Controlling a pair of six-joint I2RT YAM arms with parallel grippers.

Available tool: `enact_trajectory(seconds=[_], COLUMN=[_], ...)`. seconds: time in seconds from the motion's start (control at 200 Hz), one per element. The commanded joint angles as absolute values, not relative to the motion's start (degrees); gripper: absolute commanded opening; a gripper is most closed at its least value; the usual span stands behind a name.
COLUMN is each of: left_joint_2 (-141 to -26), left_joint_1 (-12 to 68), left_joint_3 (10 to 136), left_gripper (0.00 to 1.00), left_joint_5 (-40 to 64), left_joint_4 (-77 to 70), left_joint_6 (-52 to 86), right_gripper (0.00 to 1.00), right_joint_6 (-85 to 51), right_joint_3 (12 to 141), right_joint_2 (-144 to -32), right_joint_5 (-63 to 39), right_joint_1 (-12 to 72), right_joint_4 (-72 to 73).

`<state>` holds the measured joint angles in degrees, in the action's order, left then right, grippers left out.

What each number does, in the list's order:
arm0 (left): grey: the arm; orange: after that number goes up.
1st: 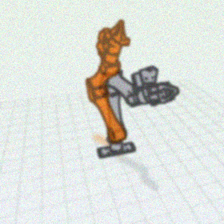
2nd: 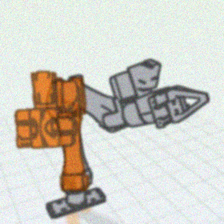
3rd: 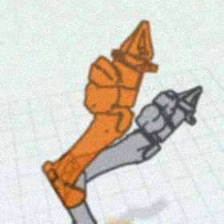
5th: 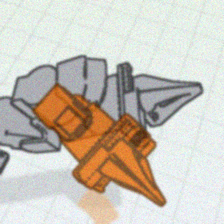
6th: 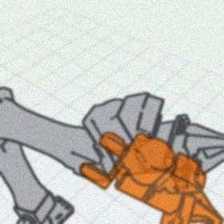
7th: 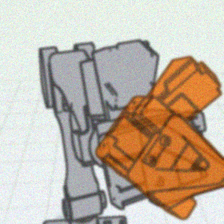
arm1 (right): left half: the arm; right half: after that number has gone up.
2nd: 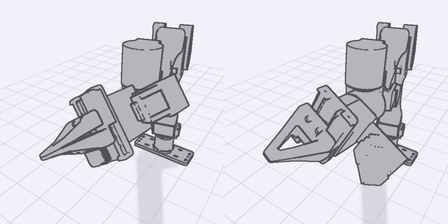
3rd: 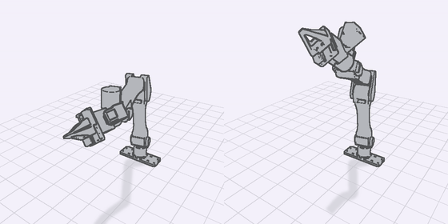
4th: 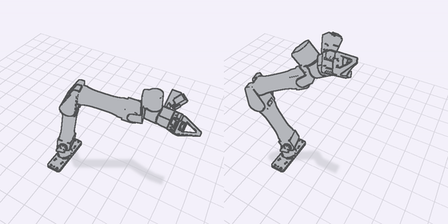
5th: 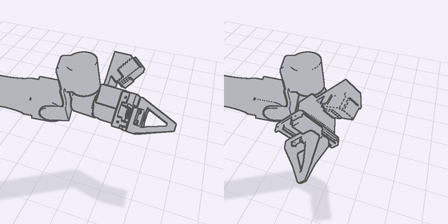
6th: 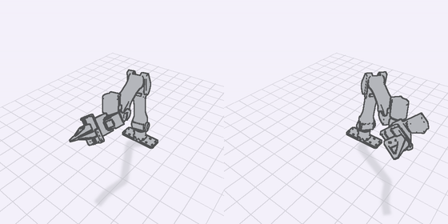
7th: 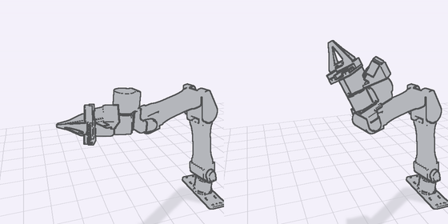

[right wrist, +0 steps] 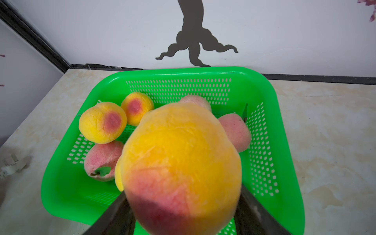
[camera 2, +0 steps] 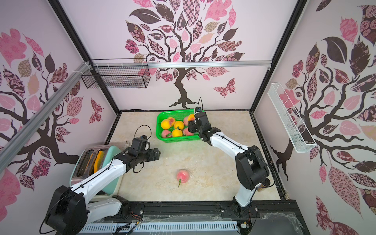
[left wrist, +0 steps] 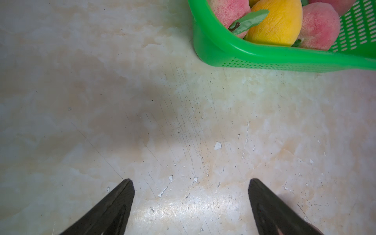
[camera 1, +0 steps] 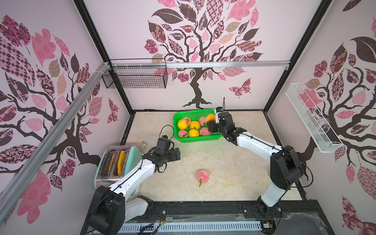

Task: Put the peaches into the basket
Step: Place the peach in the basket.

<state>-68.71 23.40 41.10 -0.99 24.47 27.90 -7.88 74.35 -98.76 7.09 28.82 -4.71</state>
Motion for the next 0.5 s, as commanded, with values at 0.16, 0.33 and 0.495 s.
enact_trajectory(seconds=[0.16,0.33,0.495], left_joint_2=[-66.4,-66.0,-65.7], left_joint_1=[23.2,23.1,23.2], left_joint_3=[41.2,41.3,41.5], left_gripper=[0.92,0.92,0.92], left_joint_5=[-1.5,-1.6,-1.6], left_joint_4=[26.5,26.7,27.1], left_joint_6=[27.2,27.3,27.2], right_gripper=[0.7,0.7,0.71], right_joint_6=[-6.9,-5.4,-5.2], right_joint_3=[80.3,83.6,85.7], right_joint_2=[-103.4,-107.0,-109.6], right_joint_5=[7.2,8.1,8.2], right_joint_1=[26.6,26.0,25.6], right_joint_4=[-5.1,-5.5,-5.8])
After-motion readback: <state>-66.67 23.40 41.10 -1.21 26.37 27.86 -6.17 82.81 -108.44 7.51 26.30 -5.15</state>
